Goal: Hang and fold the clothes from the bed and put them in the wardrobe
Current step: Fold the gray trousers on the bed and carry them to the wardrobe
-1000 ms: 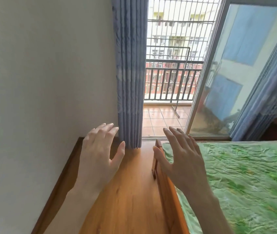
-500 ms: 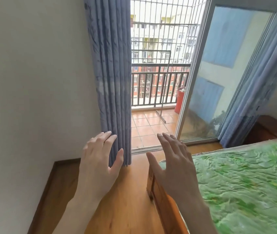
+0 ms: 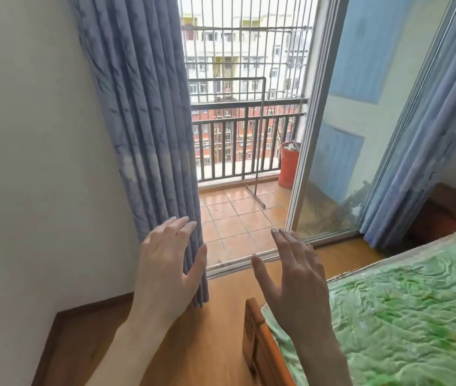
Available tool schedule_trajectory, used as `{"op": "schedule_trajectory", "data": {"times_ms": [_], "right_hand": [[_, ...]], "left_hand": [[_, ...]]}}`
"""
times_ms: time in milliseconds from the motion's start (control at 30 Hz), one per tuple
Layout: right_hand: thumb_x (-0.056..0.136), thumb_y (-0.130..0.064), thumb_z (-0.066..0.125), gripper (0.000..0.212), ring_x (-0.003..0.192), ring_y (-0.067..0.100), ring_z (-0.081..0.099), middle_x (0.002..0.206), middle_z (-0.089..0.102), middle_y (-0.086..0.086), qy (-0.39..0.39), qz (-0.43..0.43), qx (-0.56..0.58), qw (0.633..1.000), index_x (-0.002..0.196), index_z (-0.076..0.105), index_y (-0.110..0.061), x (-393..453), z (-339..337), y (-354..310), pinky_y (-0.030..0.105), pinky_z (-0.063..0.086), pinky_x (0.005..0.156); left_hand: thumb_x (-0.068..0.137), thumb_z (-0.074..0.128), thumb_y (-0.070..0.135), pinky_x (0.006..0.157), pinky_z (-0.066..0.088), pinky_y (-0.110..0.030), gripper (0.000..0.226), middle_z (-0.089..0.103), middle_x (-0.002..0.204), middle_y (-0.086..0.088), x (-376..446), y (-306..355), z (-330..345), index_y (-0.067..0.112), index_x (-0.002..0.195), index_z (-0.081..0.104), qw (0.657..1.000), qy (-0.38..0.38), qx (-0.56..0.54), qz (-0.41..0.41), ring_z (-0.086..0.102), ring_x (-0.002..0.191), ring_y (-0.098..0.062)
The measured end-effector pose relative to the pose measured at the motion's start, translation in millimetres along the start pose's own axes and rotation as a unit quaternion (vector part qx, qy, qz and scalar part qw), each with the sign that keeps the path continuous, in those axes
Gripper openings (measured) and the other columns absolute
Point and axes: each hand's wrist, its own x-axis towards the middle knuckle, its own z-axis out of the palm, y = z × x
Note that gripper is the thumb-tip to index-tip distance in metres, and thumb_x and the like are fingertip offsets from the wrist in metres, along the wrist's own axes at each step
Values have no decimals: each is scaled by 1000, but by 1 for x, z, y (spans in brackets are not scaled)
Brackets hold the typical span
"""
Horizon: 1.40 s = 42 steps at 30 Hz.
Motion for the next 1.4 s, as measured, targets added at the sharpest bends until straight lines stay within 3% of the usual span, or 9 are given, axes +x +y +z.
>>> {"op": "schedule_trajectory", "data": {"times_ms": [100,300,667,800,1000,1133,1400], "right_hand": [[103,-55,54,60,145,22,46,151,57,1,16,13,5,1000,150,53,-17,53,22,16,48,37,121],[99,-68,34,74,153,22,34,161,46,0,2,28,-23,999,156,46,-22,128,49,47,47,30,125],[102,-61,45,65,154,22,33,158,49,3,26,51,-92,994,153,50,-22,252,108,104,42,26,125],[103,-61,45,66,155,23,31,160,47,5,37,77,-119,989,154,49,-19,312,141,123,47,29,125],[104,-61,48,65,156,19,29,163,44,2,60,133,-157,977,155,48,-21,411,192,146,44,26,127],[103,-69,35,71,155,15,29,164,41,-2,68,158,-182,968,158,43,-24,464,215,162,39,22,128],[102,-63,39,69,152,21,37,160,48,2,88,223,-235,942,154,51,-19,523,223,195,40,24,126]], "left_hand": [[102,48,49,121,34,-57,55,60,149,-8,50,-8,26,13,141,64,1000,-12,-6,-1,52,142,-33],[100,56,39,116,39,-66,51,62,147,-13,127,-17,78,9,140,65,999,-20,-20,17,54,141,-38],[103,53,45,114,41,-51,49,61,146,-5,264,-56,220,15,141,62,993,-9,-64,102,54,136,-31],[103,55,44,116,37,-45,48,59,148,-3,327,-75,277,16,142,61,988,-11,-96,120,51,139,-27],[101,57,41,113,41,-45,50,60,146,-7,435,-105,358,13,141,62,976,-38,-134,168,54,135,-28],[100,54,44,115,36,-39,52,62,145,-8,501,-116,400,12,140,63,967,-51,-149,200,55,135,-28],[101,59,40,115,40,-44,48,63,145,-8,579,-86,477,12,140,65,940,-76,-210,258,55,136,-27]]}}
